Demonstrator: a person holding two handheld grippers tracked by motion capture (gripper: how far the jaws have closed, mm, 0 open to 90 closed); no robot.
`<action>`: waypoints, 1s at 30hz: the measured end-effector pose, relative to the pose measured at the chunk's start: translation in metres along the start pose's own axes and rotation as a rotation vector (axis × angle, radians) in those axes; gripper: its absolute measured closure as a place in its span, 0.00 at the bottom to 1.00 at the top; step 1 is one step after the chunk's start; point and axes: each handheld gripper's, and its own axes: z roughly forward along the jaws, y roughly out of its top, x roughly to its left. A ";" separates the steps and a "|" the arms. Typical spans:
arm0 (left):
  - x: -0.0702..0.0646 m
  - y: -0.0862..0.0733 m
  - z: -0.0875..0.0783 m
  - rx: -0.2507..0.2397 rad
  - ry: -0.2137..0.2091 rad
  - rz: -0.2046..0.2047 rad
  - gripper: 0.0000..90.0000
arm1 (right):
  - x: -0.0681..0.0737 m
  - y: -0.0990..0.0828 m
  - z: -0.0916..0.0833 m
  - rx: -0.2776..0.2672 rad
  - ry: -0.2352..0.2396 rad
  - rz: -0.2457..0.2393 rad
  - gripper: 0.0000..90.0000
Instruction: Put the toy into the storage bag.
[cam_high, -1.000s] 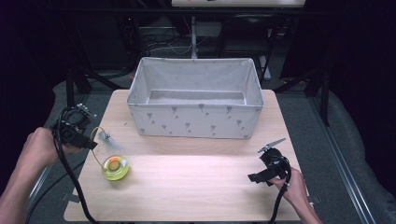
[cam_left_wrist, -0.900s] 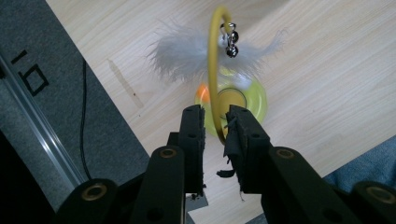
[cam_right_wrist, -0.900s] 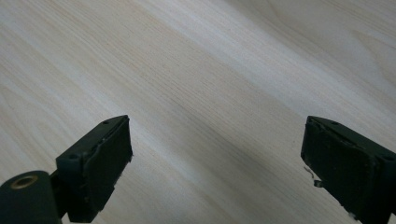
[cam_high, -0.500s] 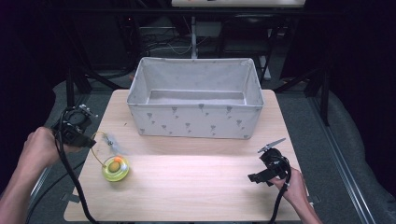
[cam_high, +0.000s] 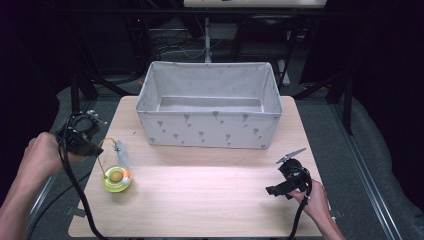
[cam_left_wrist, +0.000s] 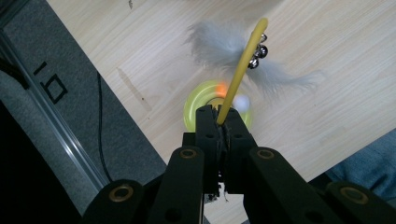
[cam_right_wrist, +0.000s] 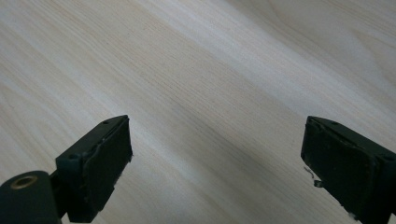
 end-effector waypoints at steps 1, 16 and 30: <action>0.000 0.000 -0.001 0.001 0.006 0.004 0.98 | 0.000 0.000 0.000 0.000 0.000 0.000 0.09; 0.000 0.008 -0.016 -0.002 0.016 0.026 0.98 | 0.000 0.000 0.000 -0.008 0.005 0.008 0.09; -0.001 0.020 -0.028 0.011 0.032 0.052 0.98 | 0.000 0.000 0.000 -0.004 0.008 0.006 0.09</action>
